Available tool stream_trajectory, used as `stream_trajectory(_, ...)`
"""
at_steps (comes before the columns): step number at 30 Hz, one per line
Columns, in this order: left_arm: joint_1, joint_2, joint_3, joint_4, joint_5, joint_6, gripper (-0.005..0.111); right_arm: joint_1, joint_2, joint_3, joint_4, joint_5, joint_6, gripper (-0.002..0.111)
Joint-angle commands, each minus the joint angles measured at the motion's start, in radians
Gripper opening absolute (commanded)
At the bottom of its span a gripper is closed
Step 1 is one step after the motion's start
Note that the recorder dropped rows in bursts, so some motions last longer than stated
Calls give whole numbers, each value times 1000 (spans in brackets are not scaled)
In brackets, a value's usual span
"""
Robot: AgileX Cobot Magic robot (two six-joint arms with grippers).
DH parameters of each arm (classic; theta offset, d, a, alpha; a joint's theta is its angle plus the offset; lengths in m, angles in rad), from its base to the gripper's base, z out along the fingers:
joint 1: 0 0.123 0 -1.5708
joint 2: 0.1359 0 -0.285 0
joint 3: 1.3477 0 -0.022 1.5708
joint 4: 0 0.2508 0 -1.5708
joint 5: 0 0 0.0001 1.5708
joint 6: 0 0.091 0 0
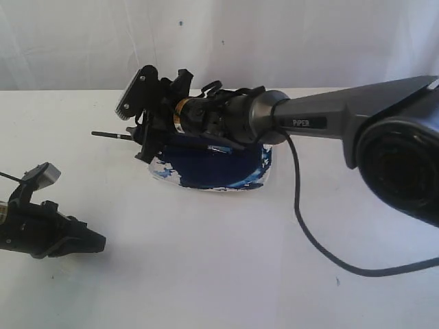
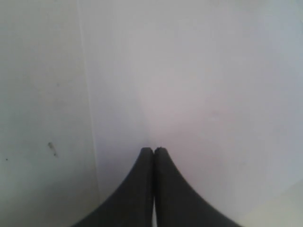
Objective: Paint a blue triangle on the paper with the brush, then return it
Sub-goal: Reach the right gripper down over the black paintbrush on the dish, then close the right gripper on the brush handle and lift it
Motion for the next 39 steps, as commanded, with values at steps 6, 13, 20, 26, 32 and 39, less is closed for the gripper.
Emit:
stream_trajectory(6, -1, -4, 9, -1, 2, 7, 0, 59, 168, -267, 4, 235, -65, 76)
stream_trajectory(13, -1, -4, 9, -1, 2, 7, 0, 87, 238, -344, 2, 271, -83, 76)
stream_trajectory(20, -1, -4, 9, -1, 2, 7, 0, 90, 289, -409, -3, 296, -102, 70)
stream_trajectory(26, -1, -4, 9, -1, 2, 7, 0, 90, 321, -445, -16, 293, -102, 69)
stream_trajectory(32, -1, -4, 9, -1, 2, 7, 0, 90, 327, -451, -21, 295, -102, 68)
stream_trajectory(39, -1, -4, 9, -1, 2, 7, 0, 88, 340, -482, -21, 316, -102, 63)
